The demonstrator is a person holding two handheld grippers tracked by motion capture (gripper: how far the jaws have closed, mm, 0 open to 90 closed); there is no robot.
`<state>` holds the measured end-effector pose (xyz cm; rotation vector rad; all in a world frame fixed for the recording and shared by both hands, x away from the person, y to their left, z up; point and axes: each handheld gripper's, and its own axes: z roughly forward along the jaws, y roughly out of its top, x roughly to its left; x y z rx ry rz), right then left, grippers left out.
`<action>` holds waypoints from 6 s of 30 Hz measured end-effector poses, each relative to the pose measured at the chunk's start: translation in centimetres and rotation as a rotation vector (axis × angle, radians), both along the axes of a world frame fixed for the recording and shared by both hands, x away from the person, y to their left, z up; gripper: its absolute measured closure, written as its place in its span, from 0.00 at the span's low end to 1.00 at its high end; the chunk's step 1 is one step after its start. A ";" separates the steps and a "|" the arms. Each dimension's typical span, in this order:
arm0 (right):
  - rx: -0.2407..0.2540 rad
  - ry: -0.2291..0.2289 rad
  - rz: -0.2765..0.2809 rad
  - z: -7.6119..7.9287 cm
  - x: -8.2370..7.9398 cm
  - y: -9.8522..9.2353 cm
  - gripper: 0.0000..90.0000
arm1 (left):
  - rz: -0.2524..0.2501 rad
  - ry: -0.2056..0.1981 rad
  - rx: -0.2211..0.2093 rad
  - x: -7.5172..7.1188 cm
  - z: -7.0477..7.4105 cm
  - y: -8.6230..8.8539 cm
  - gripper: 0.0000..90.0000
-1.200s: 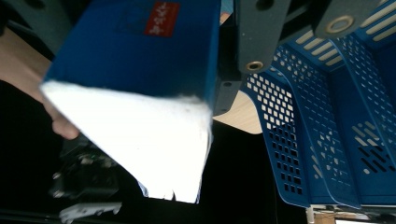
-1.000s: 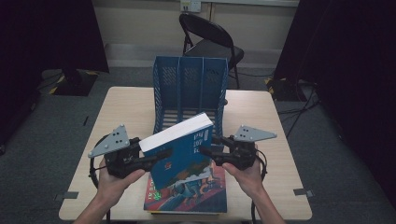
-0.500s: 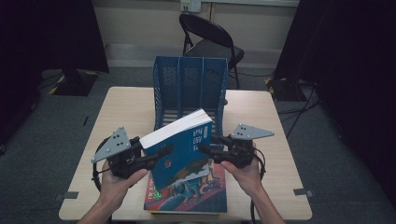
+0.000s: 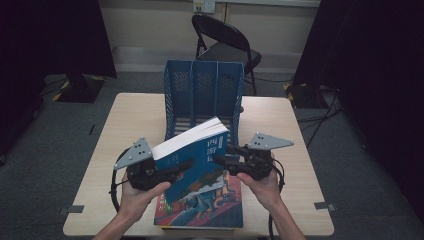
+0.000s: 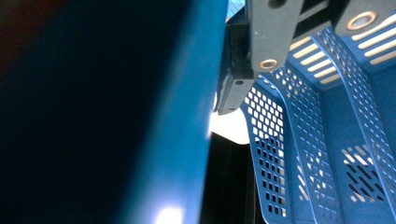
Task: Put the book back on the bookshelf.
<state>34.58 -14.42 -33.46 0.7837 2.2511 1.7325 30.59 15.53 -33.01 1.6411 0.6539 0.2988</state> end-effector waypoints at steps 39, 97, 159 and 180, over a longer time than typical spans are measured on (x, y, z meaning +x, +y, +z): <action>-0.040 0.069 -0.057 -1.7 -0.3 -2.6 0.51 | 0.103 0.057 0.057 1.8 0.0 1.7 0.68; -0.051 0.126 -0.155 -4.1 0.9 -6.4 0.43 | 0.400 0.137 0.028 6.7 5.0 6.4 0.69; -0.074 0.155 -0.144 -5.2 1.4 -6.8 0.43 | 0.692 0.164 0.112 17.2 2.4 -0.5 0.69; -0.093 0.157 -0.140 -5.4 1.6 -6.8 0.43 | 0.703 0.147 0.094 18.3 0.3 -1.4 0.68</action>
